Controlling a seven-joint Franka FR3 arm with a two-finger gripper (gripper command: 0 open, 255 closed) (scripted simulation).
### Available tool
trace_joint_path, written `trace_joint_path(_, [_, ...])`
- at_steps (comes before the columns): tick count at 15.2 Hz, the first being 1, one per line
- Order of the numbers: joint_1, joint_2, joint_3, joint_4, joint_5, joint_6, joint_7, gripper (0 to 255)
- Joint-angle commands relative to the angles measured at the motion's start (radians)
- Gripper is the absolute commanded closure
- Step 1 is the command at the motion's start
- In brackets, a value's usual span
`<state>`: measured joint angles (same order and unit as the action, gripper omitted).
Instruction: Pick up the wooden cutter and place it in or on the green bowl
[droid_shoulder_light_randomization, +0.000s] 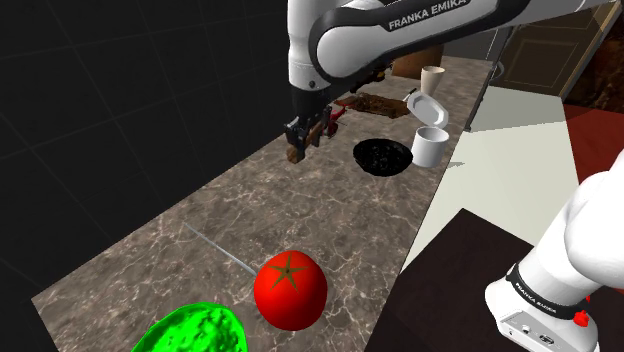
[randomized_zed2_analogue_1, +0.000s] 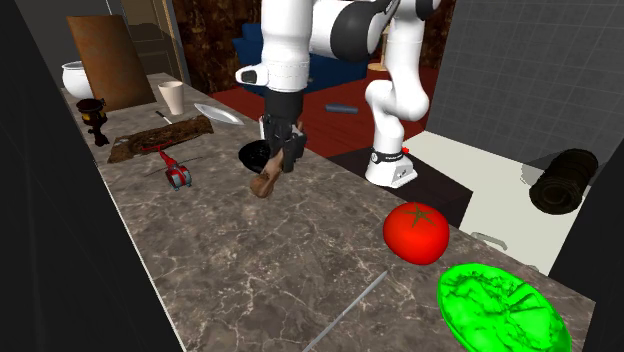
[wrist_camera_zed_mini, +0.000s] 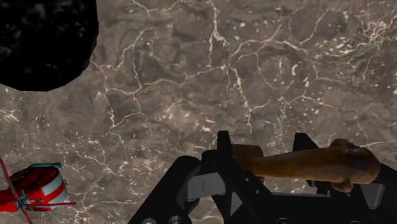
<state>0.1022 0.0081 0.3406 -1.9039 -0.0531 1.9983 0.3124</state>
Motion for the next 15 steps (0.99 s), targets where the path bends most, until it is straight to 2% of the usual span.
trace_joint_path(1, [0.021, 0.002, 0.021, -0.001, -0.005, 0.000, 0.045, 255])
trace_joint_path(8, [0.109, 0.041, 0.102, 0.044, -0.038, -0.020, 0.224, 255])
trace_joint_path(15, [0.210, 0.133, 0.175, 0.150, -0.101, -0.060, 0.411, 255])
